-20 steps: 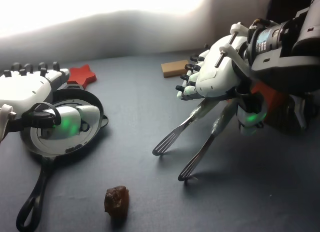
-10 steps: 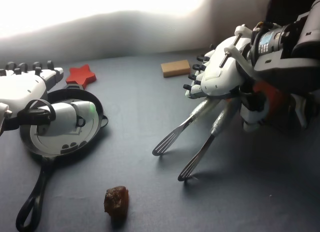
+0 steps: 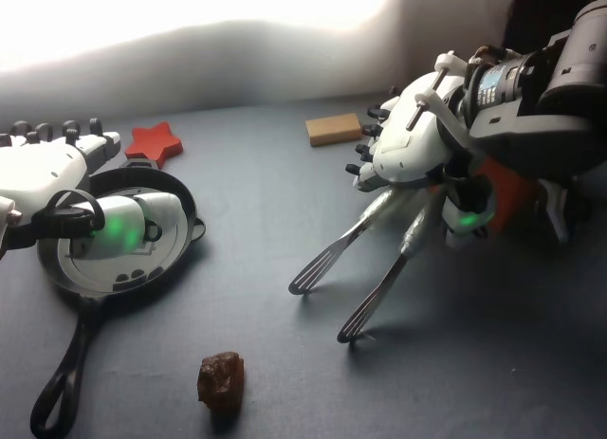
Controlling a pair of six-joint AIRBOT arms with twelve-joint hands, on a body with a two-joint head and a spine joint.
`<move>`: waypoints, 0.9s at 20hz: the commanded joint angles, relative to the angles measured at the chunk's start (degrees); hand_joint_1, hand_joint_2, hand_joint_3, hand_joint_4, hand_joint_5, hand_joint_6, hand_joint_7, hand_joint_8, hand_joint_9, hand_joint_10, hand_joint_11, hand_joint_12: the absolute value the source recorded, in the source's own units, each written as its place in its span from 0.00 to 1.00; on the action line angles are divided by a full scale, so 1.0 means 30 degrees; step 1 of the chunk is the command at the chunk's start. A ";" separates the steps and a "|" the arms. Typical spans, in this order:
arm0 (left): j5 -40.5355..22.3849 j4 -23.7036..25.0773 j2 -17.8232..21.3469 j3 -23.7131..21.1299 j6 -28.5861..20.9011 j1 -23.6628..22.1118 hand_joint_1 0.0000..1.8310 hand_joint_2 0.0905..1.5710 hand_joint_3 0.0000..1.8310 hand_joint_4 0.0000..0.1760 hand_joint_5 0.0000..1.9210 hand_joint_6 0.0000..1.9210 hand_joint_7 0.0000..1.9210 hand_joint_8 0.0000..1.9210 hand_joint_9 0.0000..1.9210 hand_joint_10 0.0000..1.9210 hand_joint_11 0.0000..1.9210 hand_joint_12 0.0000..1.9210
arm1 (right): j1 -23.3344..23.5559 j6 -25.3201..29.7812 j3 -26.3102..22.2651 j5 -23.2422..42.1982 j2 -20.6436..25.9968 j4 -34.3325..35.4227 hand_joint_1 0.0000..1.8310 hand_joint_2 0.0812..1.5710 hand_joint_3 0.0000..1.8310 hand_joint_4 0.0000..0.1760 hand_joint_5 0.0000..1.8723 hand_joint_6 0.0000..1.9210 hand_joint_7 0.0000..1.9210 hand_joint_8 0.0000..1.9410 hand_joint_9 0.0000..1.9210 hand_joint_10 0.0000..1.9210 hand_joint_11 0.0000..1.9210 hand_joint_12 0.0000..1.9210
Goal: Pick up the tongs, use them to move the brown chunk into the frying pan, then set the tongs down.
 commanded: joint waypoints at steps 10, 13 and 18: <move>-0.1314 0.1100 0.0124 -0.0061 -0.0140 -0.0170 0.01 0.78 0.00 0.00 0.05 0.00 0.08 0.00 0.08 0.00 0.00 0.24 | -0.0403 0.0040 0.0078 0.1205 0.0068 -0.0423 0.56 0.70 0.01 0.00 0.27 0.02 0.27 0.01 0.22 0.02 0.00 0.57; -0.1314 0.1100 0.0124 -0.0057 -0.0140 -0.0170 0.00 0.78 0.00 0.01 0.05 0.00 0.08 0.00 0.09 0.00 0.00 0.28 | -0.0329 0.0038 0.0080 0.1199 0.0076 -0.0423 0.57 0.71 0.01 0.00 0.32 0.02 0.31 0.01 0.26 0.02 0.00 0.63; -0.1314 0.1102 0.0123 -0.0055 -0.0140 -0.0132 0.00 0.77 0.00 0.00 0.06 0.00 0.08 0.00 0.08 0.00 0.00 0.25 | -0.0063 0.0038 0.0080 0.1203 0.0099 -0.0423 0.57 0.72 0.00 0.00 0.39 0.02 0.38 0.01 0.33 0.02 0.03 0.68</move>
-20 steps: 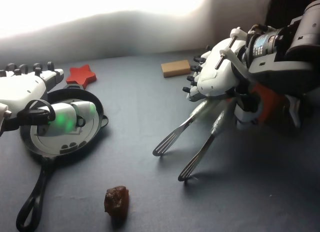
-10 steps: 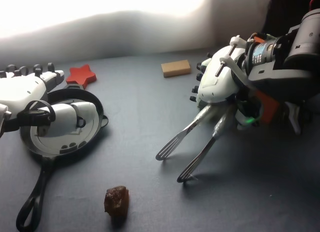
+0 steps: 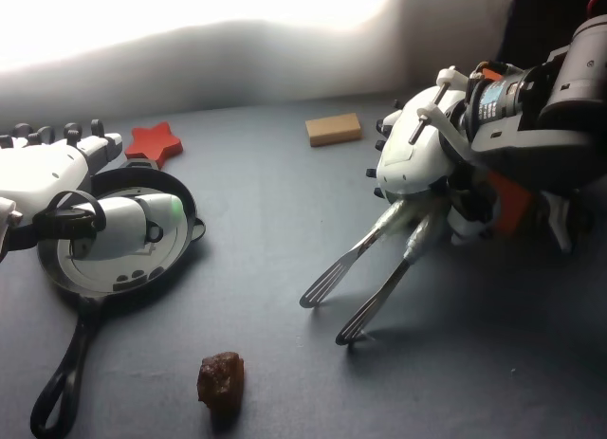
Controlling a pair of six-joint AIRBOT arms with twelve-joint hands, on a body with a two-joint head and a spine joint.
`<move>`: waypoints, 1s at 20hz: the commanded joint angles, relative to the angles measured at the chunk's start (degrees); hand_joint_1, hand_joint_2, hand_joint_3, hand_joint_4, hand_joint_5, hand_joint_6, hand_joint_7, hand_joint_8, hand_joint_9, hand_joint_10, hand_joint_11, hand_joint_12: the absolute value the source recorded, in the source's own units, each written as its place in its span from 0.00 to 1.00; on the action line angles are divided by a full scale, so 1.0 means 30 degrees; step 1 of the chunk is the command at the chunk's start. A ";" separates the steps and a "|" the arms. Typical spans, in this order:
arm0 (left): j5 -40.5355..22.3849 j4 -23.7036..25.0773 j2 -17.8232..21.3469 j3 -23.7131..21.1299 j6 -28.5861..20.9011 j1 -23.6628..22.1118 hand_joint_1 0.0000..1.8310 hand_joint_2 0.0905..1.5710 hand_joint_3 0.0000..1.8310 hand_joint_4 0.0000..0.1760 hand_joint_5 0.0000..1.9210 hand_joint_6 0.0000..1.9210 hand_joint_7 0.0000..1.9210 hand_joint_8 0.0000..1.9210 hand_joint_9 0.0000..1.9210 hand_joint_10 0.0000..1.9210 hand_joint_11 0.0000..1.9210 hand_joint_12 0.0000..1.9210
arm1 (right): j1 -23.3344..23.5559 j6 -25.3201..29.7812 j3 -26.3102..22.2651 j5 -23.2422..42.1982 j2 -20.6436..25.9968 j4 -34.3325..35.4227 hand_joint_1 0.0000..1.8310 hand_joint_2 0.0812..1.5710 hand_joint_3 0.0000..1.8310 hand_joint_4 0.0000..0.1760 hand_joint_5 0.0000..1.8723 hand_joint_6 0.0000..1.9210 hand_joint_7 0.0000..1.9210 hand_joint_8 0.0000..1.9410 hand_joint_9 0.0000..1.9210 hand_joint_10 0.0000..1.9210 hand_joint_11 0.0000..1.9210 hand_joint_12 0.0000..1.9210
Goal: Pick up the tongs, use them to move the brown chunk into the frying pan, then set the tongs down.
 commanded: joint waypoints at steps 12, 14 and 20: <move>-0.1301 0.1215 0.0123 0.0030 -0.0045 -0.0051 0.00 0.77 0.00 0.02 0.04 0.00 0.08 0.00 0.08 0.00 0.00 0.28 | 0.0643 -0.0055 0.0072 0.1245 0.0101 -0.0433 0.60 0.76 0.00 0.00 0.43 0.65 0.51 0.01 0.47 0.03 0.14 0.70; -0.1301 0.1215 0.0123 0.0055 -0.0045 -0.0045 0.00 0.78 0.00 0.00 0.04 0.00 0.07 0.00 0.08 0.00 0.00 0.26 | 0.0699 -0.0051 0.0069 0.1249 0.0101 -0.0432 0.60 0.76 0.00 0.00 0.42 0.66 0.51 0.01 0.47 0.03 0.15 0.70; -0.1301 0.1215 0.0123 0.0108 -0.0045 -0.0017 0.00 0.77 0.00 0.00 0.06 0.00 0.08 0.00 0.09 0.00 0.00 0.28 | 0.1293 0.0571 0.0009 0.1032 0.0279 -0.0428 0.60 0.77 0.00 0.00 0.41 0.67 0.51 0.00 0.48 0.02 0.15 0.71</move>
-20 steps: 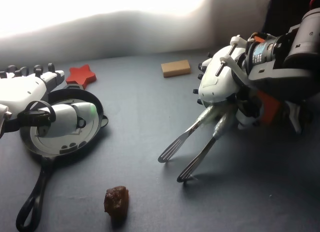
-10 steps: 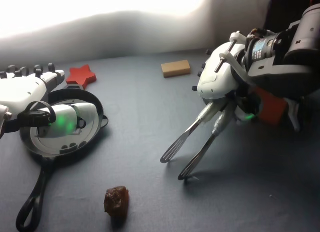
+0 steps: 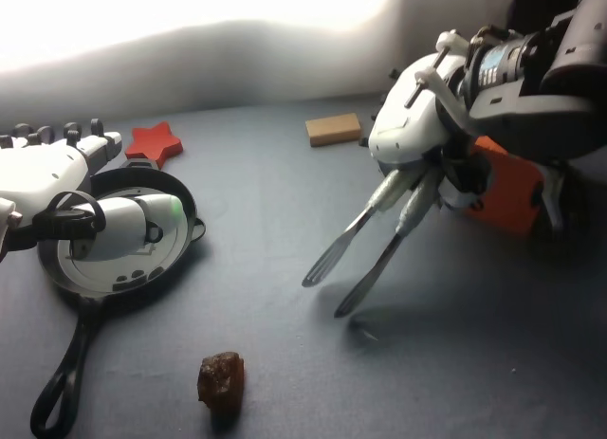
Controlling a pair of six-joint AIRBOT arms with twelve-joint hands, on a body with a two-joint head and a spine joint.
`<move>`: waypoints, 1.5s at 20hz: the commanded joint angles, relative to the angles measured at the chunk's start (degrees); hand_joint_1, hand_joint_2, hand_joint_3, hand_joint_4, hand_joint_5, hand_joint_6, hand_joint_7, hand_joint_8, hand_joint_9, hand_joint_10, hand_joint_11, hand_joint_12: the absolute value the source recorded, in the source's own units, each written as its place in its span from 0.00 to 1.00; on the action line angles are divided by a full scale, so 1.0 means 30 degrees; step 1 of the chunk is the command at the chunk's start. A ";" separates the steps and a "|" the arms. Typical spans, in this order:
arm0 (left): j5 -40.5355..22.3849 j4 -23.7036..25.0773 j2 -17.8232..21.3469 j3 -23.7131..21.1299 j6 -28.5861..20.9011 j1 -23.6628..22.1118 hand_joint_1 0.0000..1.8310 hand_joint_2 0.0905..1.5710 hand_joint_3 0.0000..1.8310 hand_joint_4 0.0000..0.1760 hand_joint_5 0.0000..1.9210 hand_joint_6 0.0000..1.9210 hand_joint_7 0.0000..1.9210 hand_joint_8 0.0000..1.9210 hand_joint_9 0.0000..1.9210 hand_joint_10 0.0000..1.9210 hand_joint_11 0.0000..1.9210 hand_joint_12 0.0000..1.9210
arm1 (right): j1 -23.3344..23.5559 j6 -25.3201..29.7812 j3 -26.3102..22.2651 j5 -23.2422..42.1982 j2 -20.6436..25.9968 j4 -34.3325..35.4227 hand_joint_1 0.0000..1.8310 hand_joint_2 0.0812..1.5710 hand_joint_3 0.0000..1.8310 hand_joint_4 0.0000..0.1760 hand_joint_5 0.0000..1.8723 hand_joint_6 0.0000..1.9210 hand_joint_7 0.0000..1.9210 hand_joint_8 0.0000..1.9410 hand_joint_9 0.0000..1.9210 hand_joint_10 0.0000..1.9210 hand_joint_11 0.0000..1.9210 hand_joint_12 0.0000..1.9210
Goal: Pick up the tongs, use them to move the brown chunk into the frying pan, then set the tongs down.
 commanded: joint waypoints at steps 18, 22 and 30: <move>-0.1299 0.1142 0.0134 0.0372 -0.0217 -0.0018 0.00 0.77 0.00 0.00 0.06 0.00 0.08 0.00 0.09 0.00 0.00 0.27 | 0.1844 0.7021 -0.6232 -0.0806 0.3468 -0.3744 0.60 0.77 0.00 0.00 0.42 0.66 0.52 0.00 0.48 0.01 0.16 0.71; -0.1299 0.1140 0.0132 0.0672 -0.0217 -0.0062 0.00 0.77 0.00 0.00 0.06 0.00 0.07 0.00 0.08 0.00 0.00 0.25 | 0.1769 0.7279 -0.6559 -0.0850 0.3510 -0.3736 0.60 0.77 0.00 0.00 0.41 0.67 0.52 0.00 0.48 0.01 0.15 0.71; -0.1297 0.1140 0.0134 0.2116 -0.0217 0.0234 0.01 0.77 0.00 0.00 0.06 0.00 0.09 0.00 0.09 0.00 0.00 0.28 | 0.1487 1.1464 -0.7577 -0.1977 0.3558 -0.4532 0.60 0.76 0.00 0.00 0.42 0.66 0.52 0.00 0.49 0.01 0.16 0.70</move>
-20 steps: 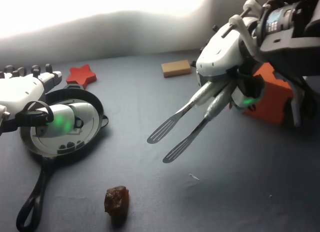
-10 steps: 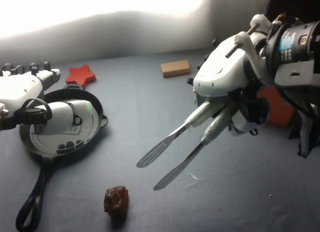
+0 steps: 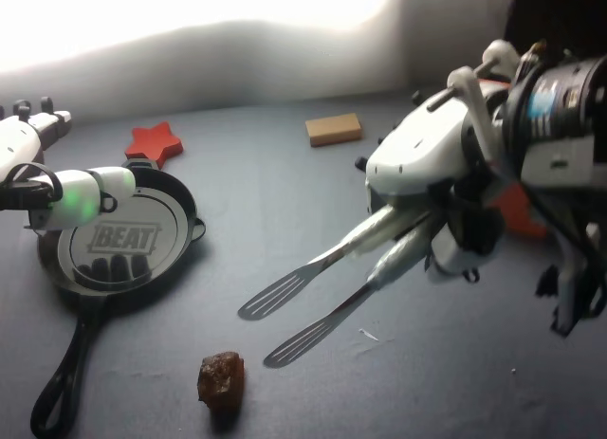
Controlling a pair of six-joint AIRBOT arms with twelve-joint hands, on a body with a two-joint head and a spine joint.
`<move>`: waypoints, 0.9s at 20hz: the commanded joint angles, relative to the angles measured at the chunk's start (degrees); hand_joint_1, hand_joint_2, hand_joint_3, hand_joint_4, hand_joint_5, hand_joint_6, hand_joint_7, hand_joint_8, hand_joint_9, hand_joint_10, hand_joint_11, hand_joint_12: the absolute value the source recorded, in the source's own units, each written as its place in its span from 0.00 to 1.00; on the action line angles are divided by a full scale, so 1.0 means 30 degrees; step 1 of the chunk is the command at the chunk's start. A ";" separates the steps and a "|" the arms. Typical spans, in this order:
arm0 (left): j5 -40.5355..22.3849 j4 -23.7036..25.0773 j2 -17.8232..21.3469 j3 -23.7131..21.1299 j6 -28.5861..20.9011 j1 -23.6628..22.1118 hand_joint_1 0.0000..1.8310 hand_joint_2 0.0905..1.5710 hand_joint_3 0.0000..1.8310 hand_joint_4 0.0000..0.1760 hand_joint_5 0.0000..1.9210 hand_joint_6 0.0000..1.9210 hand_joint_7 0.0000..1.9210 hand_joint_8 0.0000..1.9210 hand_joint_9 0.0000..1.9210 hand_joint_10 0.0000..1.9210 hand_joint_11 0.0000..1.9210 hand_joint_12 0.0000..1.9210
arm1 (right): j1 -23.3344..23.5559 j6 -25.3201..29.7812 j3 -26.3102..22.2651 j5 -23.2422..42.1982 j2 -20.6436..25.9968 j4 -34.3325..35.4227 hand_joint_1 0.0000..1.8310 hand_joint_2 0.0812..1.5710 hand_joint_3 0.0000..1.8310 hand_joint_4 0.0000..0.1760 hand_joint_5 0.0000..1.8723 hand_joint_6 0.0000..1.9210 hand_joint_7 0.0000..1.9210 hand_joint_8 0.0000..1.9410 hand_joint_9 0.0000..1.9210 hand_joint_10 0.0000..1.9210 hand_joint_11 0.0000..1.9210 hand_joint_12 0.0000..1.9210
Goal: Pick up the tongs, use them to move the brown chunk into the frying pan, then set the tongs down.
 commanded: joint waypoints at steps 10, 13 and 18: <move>-0.1109 0.1105 0.0132 0.0436 -0.0320 0.0541 0.00 0.78 0.00 0.02 0.06 0.00 0.08 0.00 0.09 0.00 0.00 0.28 | -0.0782 0.4387 -0.0392 0.0096 -0.1060 -0.4678 0.59 0.77 0.00 0.00 0.41 0.68 0.51 0.00 0.48 0.00 0.16 0.71; -0.1109 0.1109 0.0132 0.0539 -0.0322 0.0596 0.00 0.78 0.00 0.01 0.04 0.00 0.07 0.00 0.08 0.00 0.00 0.26 | -0.1084 0.5008 -0.0390 -0.0208 -0.1368 -0.4770 0.59 0.77 0.00 0.00 0.41 0.68 0.51 0.00 0.48 0.00 0.17 0.71; -0.1109 0.1109 0.0130 0.0642 -0.0322 0.0661 0.00 0.78 0.00 0.05 0.05 0.00 0.08 0.00 0.09 0.00 0.00 0.29 | -0.1414 0.6459 -0.0394 -0.0701 -0.1960 -0.5436 0.59 0.78 0.00 0.00 0.40 0.68 0.50 0.00 0.48 0.00 0.17 0.71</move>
